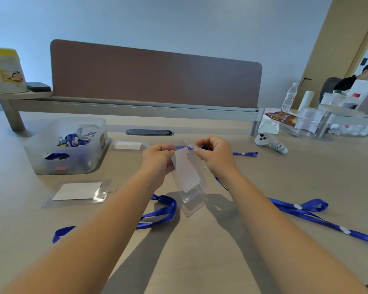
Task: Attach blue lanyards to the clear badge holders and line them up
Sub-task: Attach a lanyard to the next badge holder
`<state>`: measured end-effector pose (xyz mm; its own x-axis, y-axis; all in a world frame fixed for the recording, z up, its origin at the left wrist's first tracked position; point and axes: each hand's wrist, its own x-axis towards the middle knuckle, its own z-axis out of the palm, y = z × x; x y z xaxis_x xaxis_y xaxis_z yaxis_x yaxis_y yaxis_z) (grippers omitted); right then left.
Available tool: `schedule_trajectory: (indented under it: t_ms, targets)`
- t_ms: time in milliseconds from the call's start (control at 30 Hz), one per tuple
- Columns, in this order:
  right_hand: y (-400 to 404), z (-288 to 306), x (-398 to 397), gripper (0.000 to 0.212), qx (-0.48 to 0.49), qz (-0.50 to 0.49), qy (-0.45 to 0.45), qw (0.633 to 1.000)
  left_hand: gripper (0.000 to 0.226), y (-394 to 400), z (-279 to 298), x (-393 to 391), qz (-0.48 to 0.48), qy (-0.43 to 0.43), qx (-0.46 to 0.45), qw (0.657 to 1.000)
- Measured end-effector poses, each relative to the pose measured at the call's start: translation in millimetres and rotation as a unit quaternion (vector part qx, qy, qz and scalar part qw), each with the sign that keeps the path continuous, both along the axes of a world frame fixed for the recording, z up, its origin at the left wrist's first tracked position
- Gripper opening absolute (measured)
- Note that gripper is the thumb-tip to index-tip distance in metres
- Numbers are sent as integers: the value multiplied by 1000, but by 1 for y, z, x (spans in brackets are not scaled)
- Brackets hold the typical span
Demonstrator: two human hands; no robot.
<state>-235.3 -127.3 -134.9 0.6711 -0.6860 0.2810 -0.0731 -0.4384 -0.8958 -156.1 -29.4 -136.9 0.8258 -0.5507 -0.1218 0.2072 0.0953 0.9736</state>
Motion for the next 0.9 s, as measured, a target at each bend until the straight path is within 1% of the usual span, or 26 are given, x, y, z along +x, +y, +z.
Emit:
schedule_trajectory:
  t_ms: [133, 233, 333, 500, 567, 633, 700, 767, 800, 833, 900]
  targets:
    - [5, 2, 1, 5, -81, 10, 7, 997, 17, 2, 2, -4, -11, -5, -23, 1000]
    - [8, 3, 2, 1, -103, 1, 10, 995, 24, 2, 2, -5, -9, -33, -15, 999]
    - [8, 4, 2, 7, -104, -8, 4, 995, 27, 1, 1, -6, 4, -83, 4, 997]
    - [10, 6, 2, 5, -97, -22, -9, 995, 28, 0, 0, -9, 36, -195, 30, 980]
    - [11, 7, 3, 7, -65, -20, -23, 997, 29, 0, -2, -10, 40, -251, 34, 967]
    - [13, 8, 4, 11, 1, -3, -41, 999, 29, 0, -3, -11, 39, -280, 26, 959]
    - [14, 9, 4, 18, 65, 19, -59, 996, 30, 0, -2, -10, 27, -267, 5, 963]
    - [15, 10, 4, 18, 125, 41, -79, 988, 33, 2, -2, -10, 12, -251, -5, 968]
    - [16, 11, 3, 17, 156, 51, -88, 983, 34, 2, -2, -9, 11, -265, 0, 964]
    - [16, 11, 3, 17, 188, 58, -94, 976, 34, 3, -3, -8, 16, -297, 12, 955]
    - [15, 12, 3, 17, 251, 74, -97, 960, 35, 4, -6, -4, 36, -381, 48, 922]
